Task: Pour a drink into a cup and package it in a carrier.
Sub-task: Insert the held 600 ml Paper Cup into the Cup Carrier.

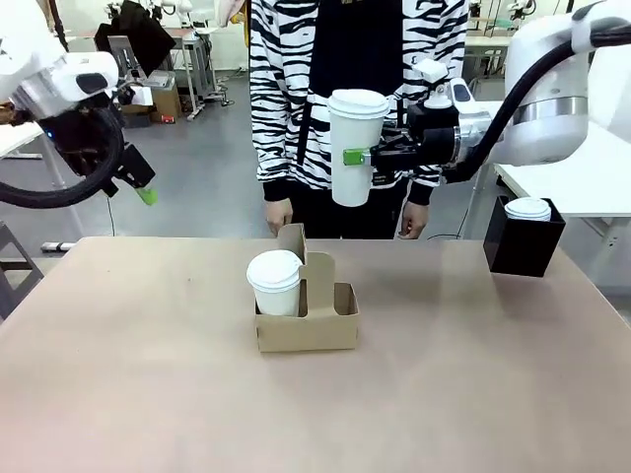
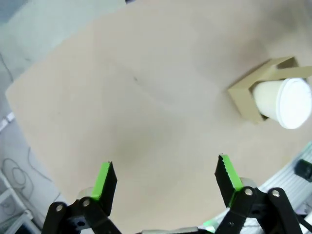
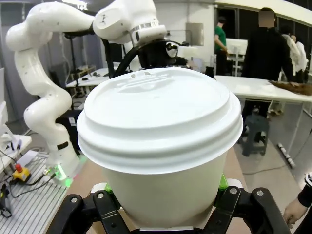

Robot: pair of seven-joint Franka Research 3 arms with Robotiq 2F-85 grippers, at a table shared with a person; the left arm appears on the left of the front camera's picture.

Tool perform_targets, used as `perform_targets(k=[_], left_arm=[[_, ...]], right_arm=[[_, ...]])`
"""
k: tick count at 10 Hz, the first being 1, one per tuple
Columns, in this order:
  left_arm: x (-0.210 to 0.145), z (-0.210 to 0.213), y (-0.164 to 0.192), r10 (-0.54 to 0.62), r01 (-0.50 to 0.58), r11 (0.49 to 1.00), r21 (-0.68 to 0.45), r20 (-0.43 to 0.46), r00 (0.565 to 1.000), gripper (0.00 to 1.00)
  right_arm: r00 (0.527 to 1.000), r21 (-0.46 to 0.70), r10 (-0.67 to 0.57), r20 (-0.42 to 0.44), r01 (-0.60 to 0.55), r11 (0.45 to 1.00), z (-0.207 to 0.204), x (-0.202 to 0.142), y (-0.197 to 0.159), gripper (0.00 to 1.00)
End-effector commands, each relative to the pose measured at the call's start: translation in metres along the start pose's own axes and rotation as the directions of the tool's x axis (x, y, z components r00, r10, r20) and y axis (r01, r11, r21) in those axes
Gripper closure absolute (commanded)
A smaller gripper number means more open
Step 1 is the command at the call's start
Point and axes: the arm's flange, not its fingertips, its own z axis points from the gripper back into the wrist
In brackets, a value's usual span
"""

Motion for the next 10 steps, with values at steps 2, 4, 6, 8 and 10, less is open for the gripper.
perform_targets(k=[2, 4, 6, 8, 10], left_arm=[[0.01, 0.017, 0.002, -0.01, 0.01, 1.0, -0.002, -0.046, 0.999, 0.0], [-0.003, -0.011, 0.004, -0.059, 0.058, 0.997, 0.056, 0.007, 0.998, 0.0], [-0.031, -0.026, 0.027, -0.174, 0.163, 0.983, 0.081, 0.16, 0.972, 0.0], [-0.045, -0.029, 0.044, -0.222, 0.203, 0.974, 0.097, 0.267, 0.938, 0.0], [-0.03, -0.025, 0.04, -0.181, 0.157, 0.978, 0.139, 0.175, 0.968, 0.0]], right_arm=[[1.0, 0.014, 0.011, 0.015, -0.012, 1.0, -0.006, 0.016, 0.005, 0.2], [1.0, 0.067, -0.021, 0.016, 0.02, 0.998, 0.003, -0.01, 0.003, 0.2], [0.999, 0.185, -0.035, 0.015, 0.032, 0.982, -0.006, -0.041, 0.005, 0.2], [1.0, 0.278, -0.025, 0.0, 0.024, 0.96, -0.018, -0.055, 0.007, 0.2], [0.999, 0.364, -0.035, 0.007, 0.03, 0.931, -0.03, -0.064, 0.012, 0.2]])
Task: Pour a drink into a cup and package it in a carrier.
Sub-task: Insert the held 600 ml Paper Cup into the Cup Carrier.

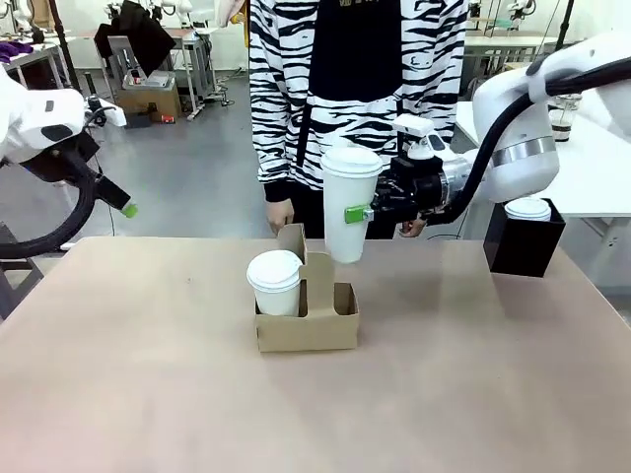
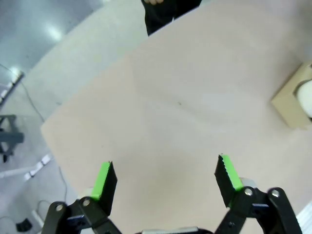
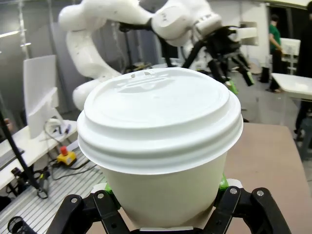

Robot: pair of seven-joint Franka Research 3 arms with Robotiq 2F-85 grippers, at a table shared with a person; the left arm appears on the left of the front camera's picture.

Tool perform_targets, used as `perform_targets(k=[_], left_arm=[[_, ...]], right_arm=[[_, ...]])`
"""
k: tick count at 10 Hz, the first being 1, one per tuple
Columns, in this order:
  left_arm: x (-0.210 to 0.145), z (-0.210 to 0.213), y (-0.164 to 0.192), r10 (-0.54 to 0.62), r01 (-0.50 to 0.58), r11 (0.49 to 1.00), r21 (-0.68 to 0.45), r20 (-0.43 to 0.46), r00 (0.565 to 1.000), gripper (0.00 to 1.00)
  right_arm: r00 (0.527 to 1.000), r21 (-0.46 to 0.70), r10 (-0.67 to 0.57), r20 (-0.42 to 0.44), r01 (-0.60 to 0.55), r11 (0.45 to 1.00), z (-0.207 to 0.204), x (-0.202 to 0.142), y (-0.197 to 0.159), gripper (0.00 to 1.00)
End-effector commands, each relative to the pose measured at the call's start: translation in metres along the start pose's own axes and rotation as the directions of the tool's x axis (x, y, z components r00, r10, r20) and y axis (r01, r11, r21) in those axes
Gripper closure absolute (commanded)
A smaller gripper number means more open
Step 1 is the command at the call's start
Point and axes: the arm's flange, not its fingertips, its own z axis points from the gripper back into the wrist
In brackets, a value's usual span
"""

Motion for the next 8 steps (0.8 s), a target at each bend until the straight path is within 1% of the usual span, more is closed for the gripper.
perform_targets(k=[1, 3, 6, 8], left_arm=[[0.011, 0.003, -0.006, 0.011, -0.011, 1.0, 0.008, -0.035, 0.999, 0.0], [0.011, 0.003, -0.006, 0.011, -0.011, 1.0, 0.008, -0.035, 0.999, 0.0], [0.011, 0.003, -0.006, 0.011, -0.011, 1.0, 0.008, -0.035, 0.999, 0.0], [0.011, 0.003, -0.006, 0.011, -0.011, 1.0, 0.008, -0.035, 0.999, 0.0]], right_arm=[[0.999, 0.08, 0.037, 0.0, -0.037, 0.996, -0.004, 0.001, -0.003, 0.2], [0.999, 0.141, 0.039, 0.023, -0.042, 0.989, -0.017, -0.014, -0.004, 0.2], [0.999, 0.163, 0.041, 0.026, -0.044, 0.986, -0.026, -0.031, -0.012, 0.2], [1.0, 0.192, 0.021, 0.023, -0.025, 0.981, -0.03, -0.049, -0.022, 0.2]])
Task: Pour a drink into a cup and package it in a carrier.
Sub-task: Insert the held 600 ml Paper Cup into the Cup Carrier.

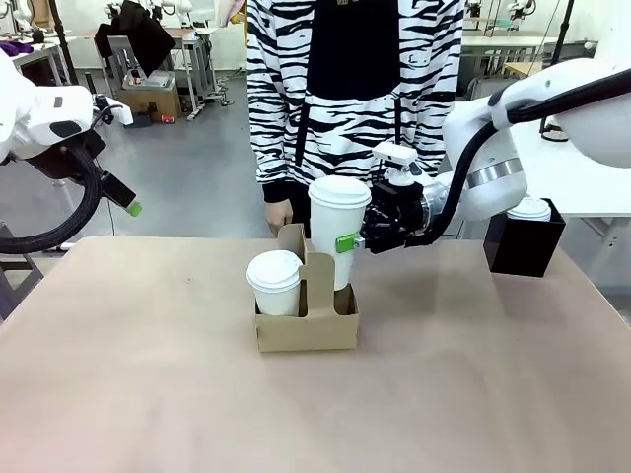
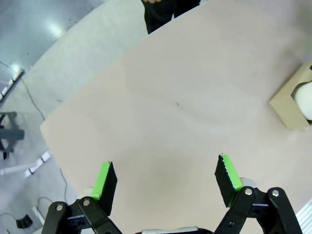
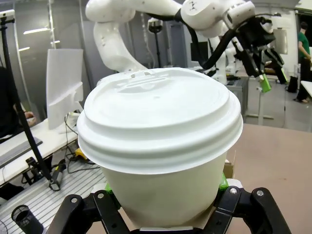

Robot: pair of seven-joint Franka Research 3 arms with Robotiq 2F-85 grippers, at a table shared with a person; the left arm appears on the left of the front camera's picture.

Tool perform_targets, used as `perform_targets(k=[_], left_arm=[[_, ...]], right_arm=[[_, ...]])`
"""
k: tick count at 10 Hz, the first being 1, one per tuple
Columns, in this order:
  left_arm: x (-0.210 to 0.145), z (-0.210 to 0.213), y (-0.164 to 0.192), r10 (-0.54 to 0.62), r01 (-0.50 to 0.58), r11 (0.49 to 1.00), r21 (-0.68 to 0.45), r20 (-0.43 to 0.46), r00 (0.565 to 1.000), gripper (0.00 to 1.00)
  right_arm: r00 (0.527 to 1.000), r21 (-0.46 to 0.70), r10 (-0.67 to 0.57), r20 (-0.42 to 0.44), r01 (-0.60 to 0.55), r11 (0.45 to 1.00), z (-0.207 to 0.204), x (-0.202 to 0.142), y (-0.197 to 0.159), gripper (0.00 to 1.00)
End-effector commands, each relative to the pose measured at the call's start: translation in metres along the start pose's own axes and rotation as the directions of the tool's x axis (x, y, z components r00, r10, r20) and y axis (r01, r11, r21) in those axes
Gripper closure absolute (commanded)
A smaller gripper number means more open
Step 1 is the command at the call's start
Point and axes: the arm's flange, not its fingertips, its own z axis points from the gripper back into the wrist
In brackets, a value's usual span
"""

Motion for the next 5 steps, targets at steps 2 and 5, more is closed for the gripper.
perform_targets(k=[2, 5], left_arm=[[0.003, 0.003, 0.001, 0.005, -0.005, 1.0, 0.003, -0.014, 1.0, 0.0], [0.003, 0.003, 0.001, 0.005, -0.005, 1.0, 0.003, -0.014, 1.0, 0.0]], right_arm=[[1.0, 0.065, 0.0, 0.006, -0.001, 0.998, -0.001, -0.024, -0.015, 0.2], [0.999, 0.083, -0.026, -0.022, 0.028, 0.996, 0.002, -0.049, -0.014, 0.2]])
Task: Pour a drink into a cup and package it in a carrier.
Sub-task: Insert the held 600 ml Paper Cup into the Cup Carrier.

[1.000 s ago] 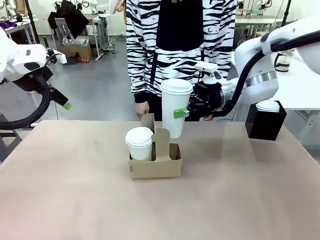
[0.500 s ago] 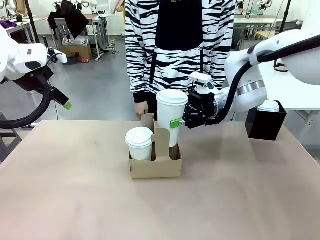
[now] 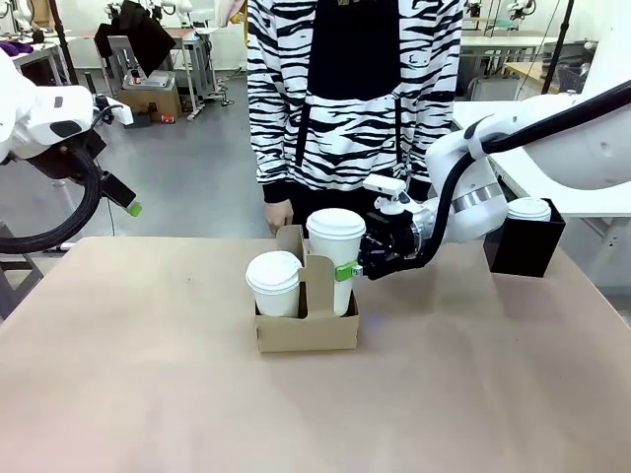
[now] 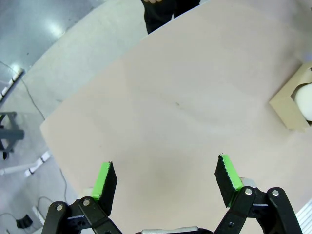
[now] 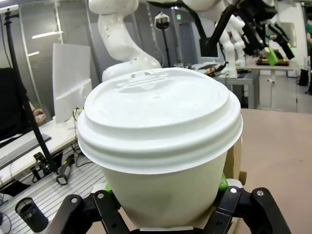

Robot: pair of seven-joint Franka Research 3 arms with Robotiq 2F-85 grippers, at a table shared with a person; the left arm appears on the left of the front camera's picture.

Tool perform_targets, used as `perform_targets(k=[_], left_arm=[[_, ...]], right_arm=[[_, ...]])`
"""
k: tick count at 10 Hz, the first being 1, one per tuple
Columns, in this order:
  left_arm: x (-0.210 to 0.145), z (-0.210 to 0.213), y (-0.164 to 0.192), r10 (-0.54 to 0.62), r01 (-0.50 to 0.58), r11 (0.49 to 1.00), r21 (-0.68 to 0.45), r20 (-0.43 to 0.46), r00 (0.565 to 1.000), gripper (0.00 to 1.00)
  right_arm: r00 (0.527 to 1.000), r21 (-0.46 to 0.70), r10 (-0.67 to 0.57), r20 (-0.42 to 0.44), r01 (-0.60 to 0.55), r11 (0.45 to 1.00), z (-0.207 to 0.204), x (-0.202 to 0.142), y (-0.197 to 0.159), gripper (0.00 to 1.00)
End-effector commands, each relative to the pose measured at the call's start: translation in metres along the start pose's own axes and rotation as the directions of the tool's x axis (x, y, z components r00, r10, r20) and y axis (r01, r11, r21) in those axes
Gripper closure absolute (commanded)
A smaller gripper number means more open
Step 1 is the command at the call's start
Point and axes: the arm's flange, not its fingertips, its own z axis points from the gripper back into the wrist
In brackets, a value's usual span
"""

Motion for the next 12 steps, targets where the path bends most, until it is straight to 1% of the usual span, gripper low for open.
perform_targets(k=[1, 5, 8, 9, 12], left_arm=[[0.003, 0.003, 0.001, 0.005, -0.005, 1.0, 0.003, -0.014, 1.0, 0.0], [0.003, 0.003, 0.001, 0.005, -0.005, 1.0, 0.003, -0.014, 1.0, 0.0], [0.003, 0.003, 0.001, 0.005, -0.005, 1.0, 0.003, -0.014, 1.0, 0.0], [0.003, 0.003, 0.001, 0.005, -0.005, 1.0, 0.003, -0.014, 1.0, 0.0], [0.003, 0.003, 0.001, 0.005, -0.005, 1.0, 0.003, -0.014, 1.0, 0.0]], right_arm=[[0.999, 0.043, 0.04, -0.028, -0.039, 0.998, 0.003, -0.006, -0.004, 0.2], [0.992, 0.037, 0.111, -0.067, -0.109, 0.993, 0.002, -0.028, -0.015, 0.2], [0.982, 0.056, 0.149, -0.118, -0.144, 0.988, 0.004, -0.032, -0.016, 0.2], [0.975, 0.068, 0.16, -0.157, -0.151, 0.986, 0.004, -0.031, -0.014, 0.0], [0.96, 0.007, 0.167, -0.226, -0.169, 0.986, 0.015, -0.025, -0.011, 0.0]])
